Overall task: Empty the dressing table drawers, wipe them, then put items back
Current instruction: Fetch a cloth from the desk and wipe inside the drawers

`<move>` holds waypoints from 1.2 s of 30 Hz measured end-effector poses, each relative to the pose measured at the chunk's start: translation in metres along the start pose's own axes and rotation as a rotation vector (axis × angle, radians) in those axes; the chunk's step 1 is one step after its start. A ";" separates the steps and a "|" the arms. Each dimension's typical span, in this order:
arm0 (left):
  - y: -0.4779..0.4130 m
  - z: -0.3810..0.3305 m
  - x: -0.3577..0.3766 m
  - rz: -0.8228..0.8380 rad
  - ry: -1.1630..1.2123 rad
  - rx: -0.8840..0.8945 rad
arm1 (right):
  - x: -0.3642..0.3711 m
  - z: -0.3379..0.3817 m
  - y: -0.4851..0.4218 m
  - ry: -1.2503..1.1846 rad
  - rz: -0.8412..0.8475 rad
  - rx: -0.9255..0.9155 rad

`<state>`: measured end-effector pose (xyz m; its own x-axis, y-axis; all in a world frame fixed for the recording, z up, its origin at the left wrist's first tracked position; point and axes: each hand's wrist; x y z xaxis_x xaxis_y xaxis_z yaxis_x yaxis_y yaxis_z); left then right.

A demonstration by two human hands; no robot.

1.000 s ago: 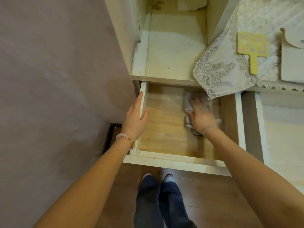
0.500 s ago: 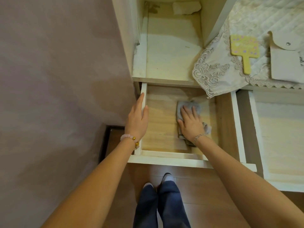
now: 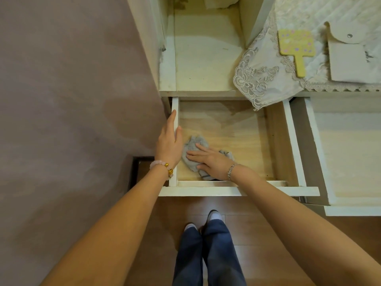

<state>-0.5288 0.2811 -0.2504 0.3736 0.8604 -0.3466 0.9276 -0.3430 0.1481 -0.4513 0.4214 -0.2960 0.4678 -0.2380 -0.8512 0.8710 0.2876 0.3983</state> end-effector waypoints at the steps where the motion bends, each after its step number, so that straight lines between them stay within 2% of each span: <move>1: 0.000 0.000 0.000 0.002 -0.007 0.003 | 0.001 -0.007 0.006 -0.023 -0.014 0.012; 11: 0.001 -0.001 0.001 0.000 0.011 -0.020 | -0.003 -0.085 0.081 -0.147 -0.100 0.384; 14: 0.001 -0.002 0.000 -0.003 0.012 -0.003 | -0.002 -0.087 0.084 -0.203 -0.103 0.512; 16: 0.001 -0.003 0.000 -0.005 0.009 -0.006 | 0.001 -0.081 0.079 -0.191 -0.102 0.530; 20: 0.002 -0.006 0.000 -0.006 0.001 -0.019 | 0.001 -0.070 0.068 -0.095 -0.111 0.411; 23: 0.001 -0.004 0.000 -0.007 0.004 -0.016 | -0.002 -0.042 0.039 -0.059 -0.086 0.185; 27: 0.000 -0.003 -0.001 -0.010 0.003 0.014 | -0.002 -0.001 -0.001 0.003 0.076 -0.110; 32: -0.001 -0.001 -0.001 -0.015 0.005 0.015 | -0.004 -0.009 0.007 -0.027 0.189 -0.197; 36: 0.000 0.000 -0.001 -0.008 0.017 0.004 | -0.003 -0.036 0.041 0.012 0.136 -0.134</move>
<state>-0.5296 0.2803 -0.2505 0.3659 0.8695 -0.3319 0.9306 -0.3375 0.1417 -0.4226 0.4670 -0.2893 0.5770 -0.1782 -0.7971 0.7721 0.4373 0.4612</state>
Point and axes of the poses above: each hand's wrist, its own y-axis away from the middle knuckle, its own x-axis out of the palm, z = x × y, and after that the axes turned 14 degrees about y, right-handed
